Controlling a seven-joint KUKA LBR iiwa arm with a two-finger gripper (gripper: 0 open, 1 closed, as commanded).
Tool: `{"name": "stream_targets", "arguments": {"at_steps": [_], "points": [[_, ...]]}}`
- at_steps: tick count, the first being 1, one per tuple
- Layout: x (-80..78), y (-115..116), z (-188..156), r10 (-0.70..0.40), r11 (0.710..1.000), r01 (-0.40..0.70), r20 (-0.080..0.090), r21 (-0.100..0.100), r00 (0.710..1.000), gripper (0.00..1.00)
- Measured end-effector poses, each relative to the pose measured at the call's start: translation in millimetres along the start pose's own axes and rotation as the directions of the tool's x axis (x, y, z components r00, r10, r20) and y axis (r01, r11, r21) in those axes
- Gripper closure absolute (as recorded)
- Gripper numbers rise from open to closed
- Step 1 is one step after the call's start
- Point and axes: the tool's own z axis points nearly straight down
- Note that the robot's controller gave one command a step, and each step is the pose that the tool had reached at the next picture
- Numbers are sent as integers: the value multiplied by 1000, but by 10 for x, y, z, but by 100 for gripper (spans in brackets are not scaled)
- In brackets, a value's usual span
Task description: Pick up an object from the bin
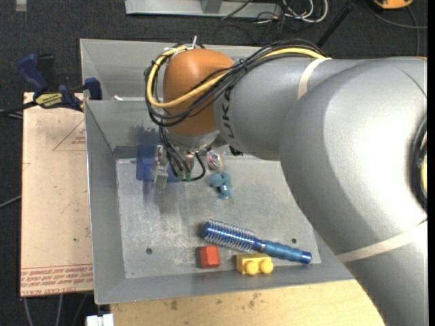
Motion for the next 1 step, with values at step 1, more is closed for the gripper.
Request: {"name": "stream_targets", "arguments": {"at_steps": [1], "points": [[-5, 4, -25, 0, 1000, 0, -2, 1, 1000, 100]]}}
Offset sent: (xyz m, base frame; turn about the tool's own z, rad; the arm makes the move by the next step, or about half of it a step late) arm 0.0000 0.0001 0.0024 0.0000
